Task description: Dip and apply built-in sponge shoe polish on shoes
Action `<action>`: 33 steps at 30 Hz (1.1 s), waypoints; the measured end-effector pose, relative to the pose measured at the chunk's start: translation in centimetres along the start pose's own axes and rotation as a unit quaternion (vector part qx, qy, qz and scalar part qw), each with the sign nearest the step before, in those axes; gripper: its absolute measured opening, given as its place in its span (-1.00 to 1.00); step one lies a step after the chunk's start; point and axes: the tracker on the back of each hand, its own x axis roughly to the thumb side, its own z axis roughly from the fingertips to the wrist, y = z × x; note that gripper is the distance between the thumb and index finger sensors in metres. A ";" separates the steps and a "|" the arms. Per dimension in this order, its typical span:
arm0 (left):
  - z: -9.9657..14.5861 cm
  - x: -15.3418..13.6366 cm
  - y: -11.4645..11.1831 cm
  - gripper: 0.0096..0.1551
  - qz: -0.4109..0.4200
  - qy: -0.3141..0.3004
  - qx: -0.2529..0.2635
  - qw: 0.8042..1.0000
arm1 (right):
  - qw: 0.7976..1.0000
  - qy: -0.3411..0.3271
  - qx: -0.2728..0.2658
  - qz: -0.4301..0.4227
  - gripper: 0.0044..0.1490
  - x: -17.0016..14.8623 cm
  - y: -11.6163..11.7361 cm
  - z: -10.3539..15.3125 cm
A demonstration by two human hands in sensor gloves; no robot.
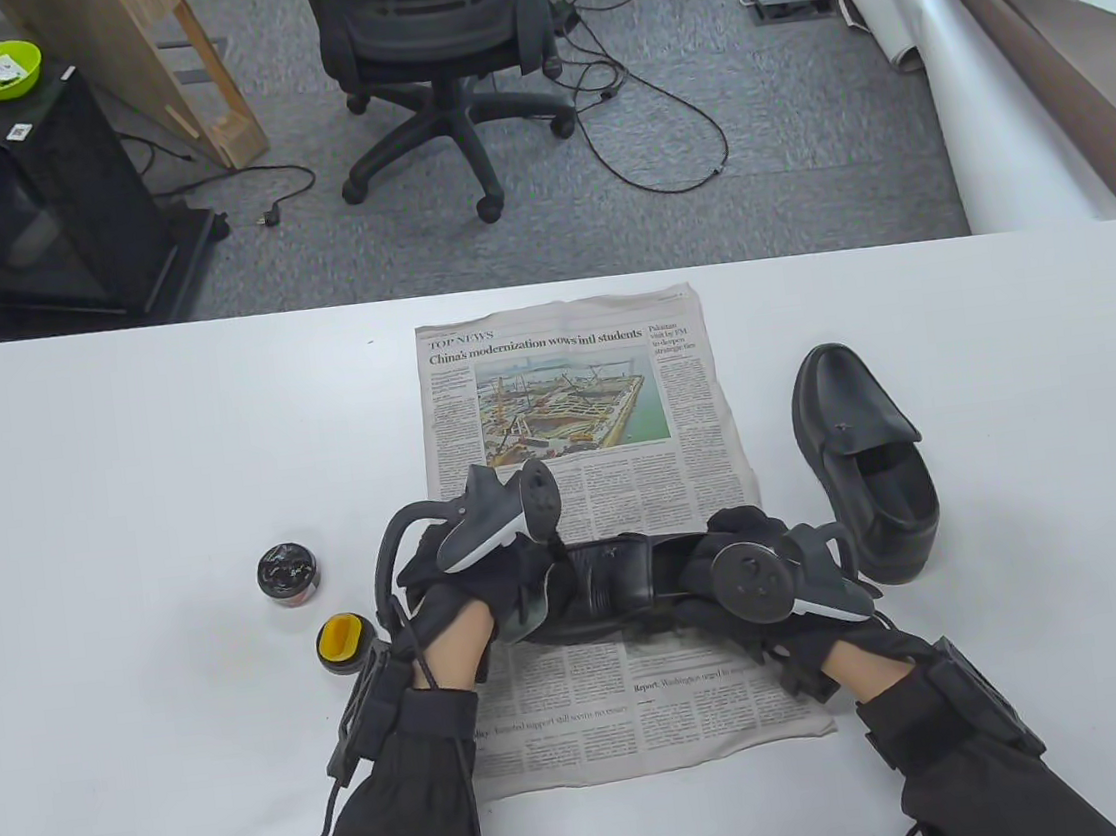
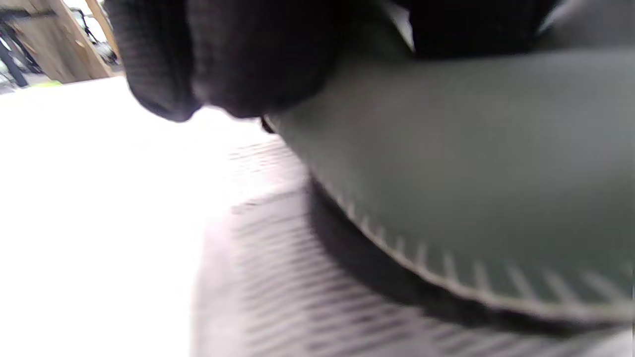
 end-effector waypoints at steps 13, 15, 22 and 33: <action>0.6 4.8 2.6 -0.33 0.134 -0.147 0.049 0.979 | 1.000 -0.002 -0.002 -0.003 -0.51 0.0 0.0 -0.1; 0.2 6.0 2.7 -0.34 0.134 -0.157 0.040 0.978 | 1.000 -0.002 -0.002 -0.003 -0.51 0.0 0.0 -0.1; -0.5 7.8 2.4 -0.40 0.067 -0.120 0.007 0.990 | 1.000 -0.003 -0.002 0.000 -0.51 0.0 0.0 -0.1; -1.6 3.9 1.1 -0.45 0.047 -0.019 -0.054 0.997 | 1.000 0.001 0.002 0.006 -0.50 0.1 0.0 -0.1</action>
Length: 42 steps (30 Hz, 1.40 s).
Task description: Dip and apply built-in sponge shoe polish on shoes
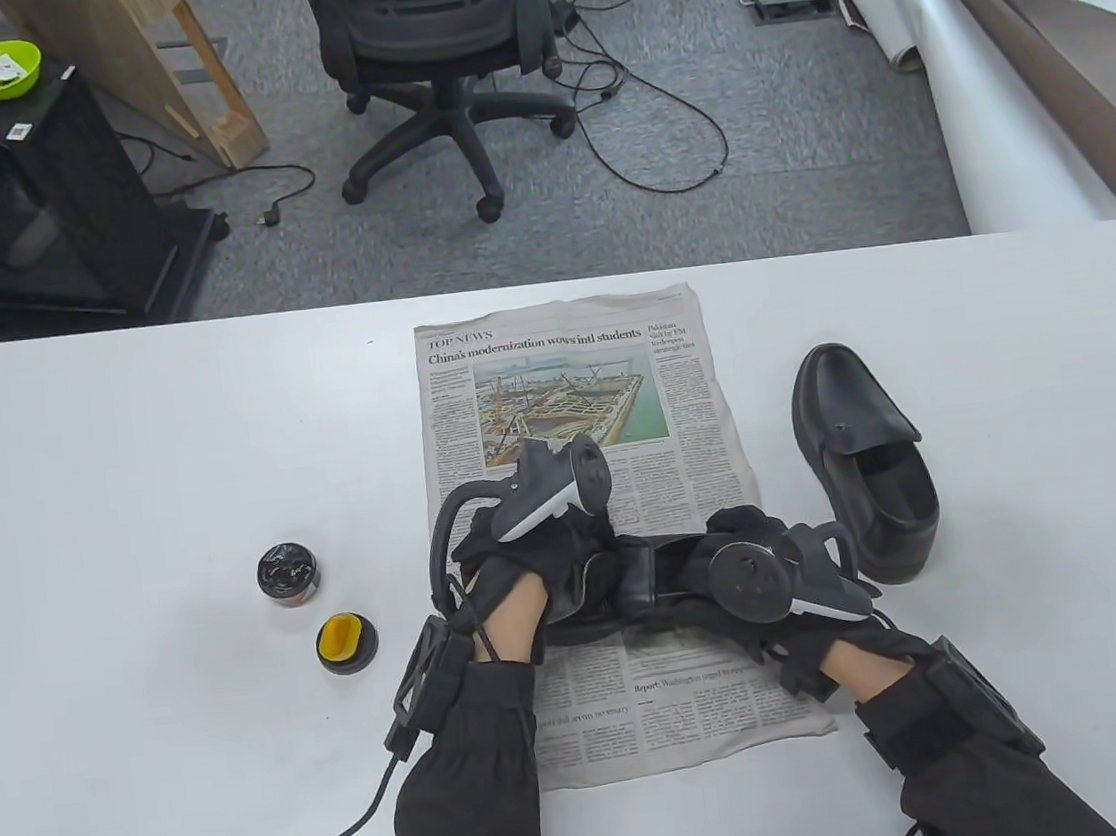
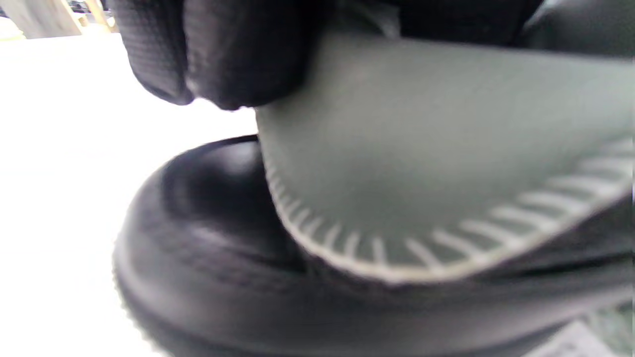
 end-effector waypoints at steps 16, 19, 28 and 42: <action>2.5 -4.3 0.7 -0.42 -0.103 0.024 0.068 0.992 | 1.000 0.002 -0.001 -0.001 -0.50 0.0 0.0 0.0; 3.8 -2.4 0.8 -0.42 -0.006 -0.077 0.111 0.991 | 1.000 0.002 0.000 -0.002 -0.50 -0.1 0.0 0.0; 4.8 2.9 -1.3 -0.44 0.027 -0.144 0.172 0.974 | 1.000 0.004 0.000 0.002 -0.50 0.0 0.0 0.0; 5.1 -3.0 -2.5 -0.44 -0.061 -0.032 0.147 0.987 | 1.000 0.004 0.000 0.003 -0.50 0.0 0.0 0.0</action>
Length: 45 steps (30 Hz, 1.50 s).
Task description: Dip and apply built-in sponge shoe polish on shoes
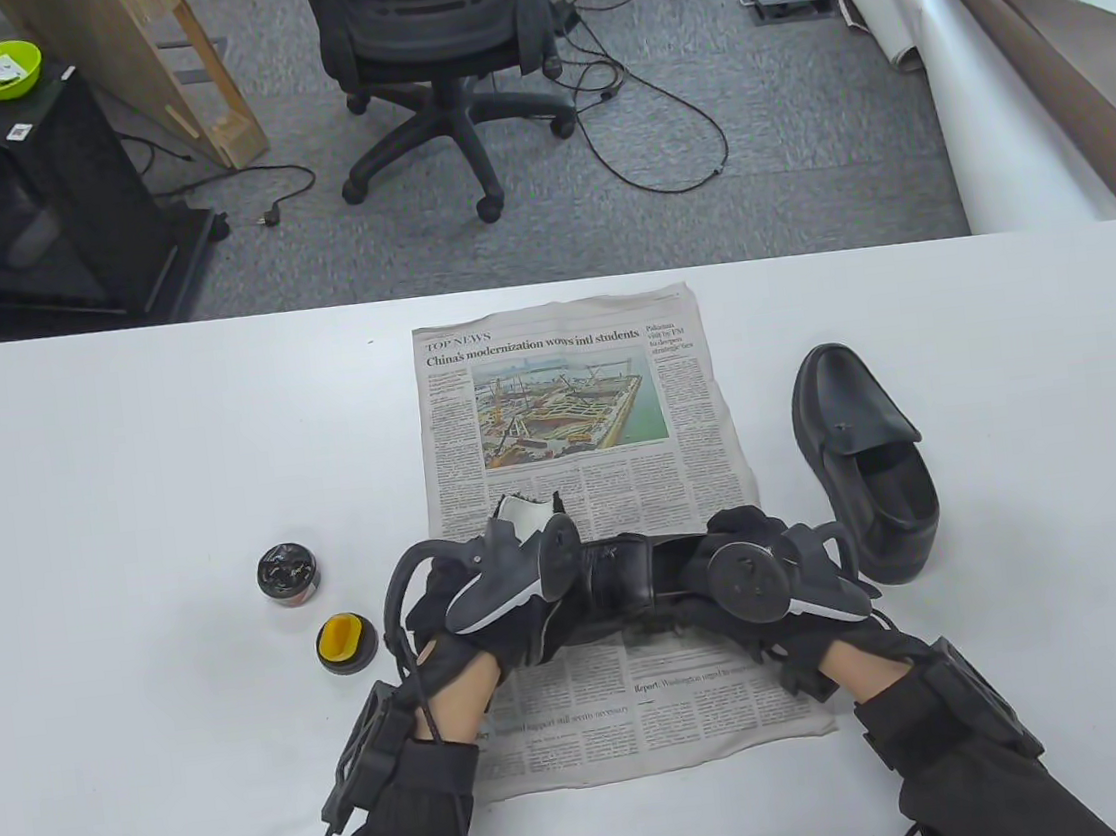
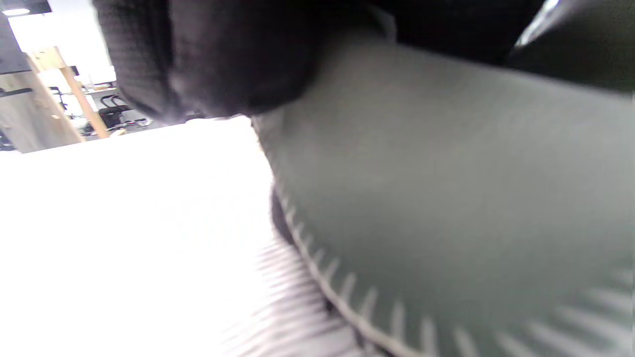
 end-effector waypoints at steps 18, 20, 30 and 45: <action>3.6 3.9 1.6 -0.43 0.150 -0.118 0.108 0.976 | 1.000 0.000 -0.001 -0.001 -0.50 0.0 0.0 0.0; 3.5 4.8 1.1 -0.42 0.157 -0.119 0.117 0.973 | 1.000 0.000 -0.001 -0.002 -0.50 -0.1 0.0 0.0; 3.3 3.2 -0.4 -0.39 0.040 -0.092 0.112 0.989 | 1.000 -0.003 0.000 -0.004 -0.50 -0.1 0.0 0.0; 2.4 -4.7 -1.2 -0.39 0.067 0.023 0.034 0.997 | 1.000 -0.001 0.000 -0.006 -0.50 -0.2 0.0 0.0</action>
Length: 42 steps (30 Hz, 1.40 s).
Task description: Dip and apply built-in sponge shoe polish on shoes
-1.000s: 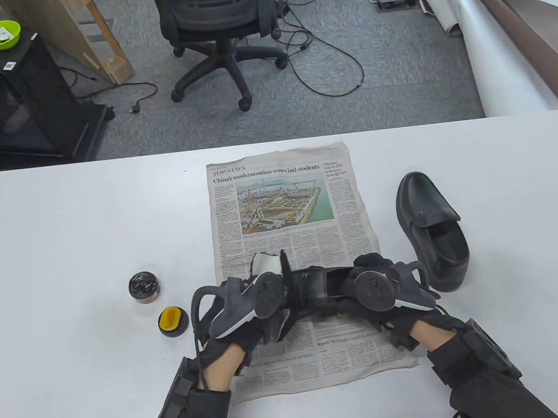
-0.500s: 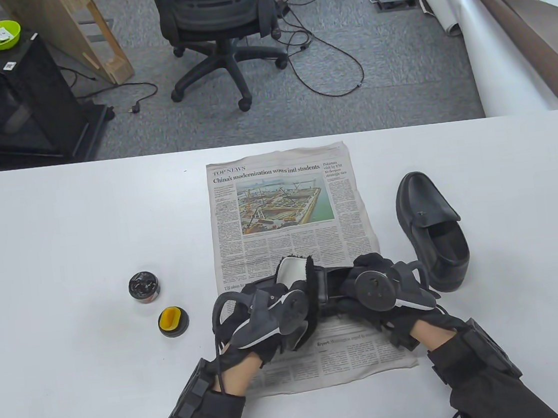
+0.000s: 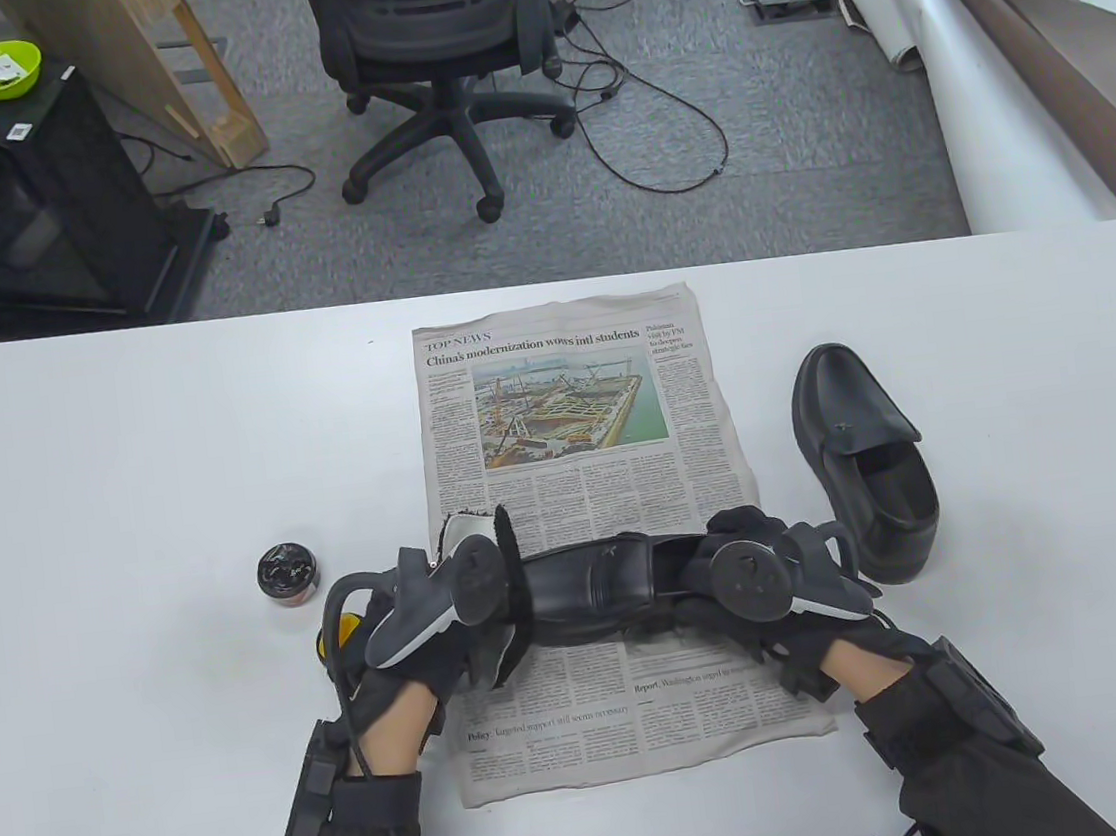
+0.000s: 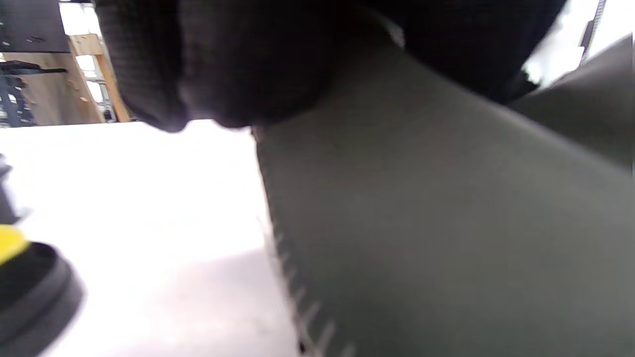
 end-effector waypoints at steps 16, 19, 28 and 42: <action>-2.1 10.8 2.6 -0.40 0.039 -0.109 0.009 0.993 | 1.000 -0.001 0.000 -0.001 -0.50 0.0 0.0 0.0; -2.6 10.3 1.7 -0.41 0.014 -0.106 0.021 0.994 | 1.000 -0.002 0.000 0.001 -0.50 0.0 0.0 0.0; -2.8 4.6 0.5 -0.43 0.027 -0.026 -0.042 0.998 | 1.000 0.000 -0.002 0.001 -0.49 0.0 0.0 0.0; -2.5 3.8 2.3 -0.42 0.048 -0.002 0.004 0.999 | 1.000 -0.001 -0.001 0.000 -0.50 0.0 0.0 0.0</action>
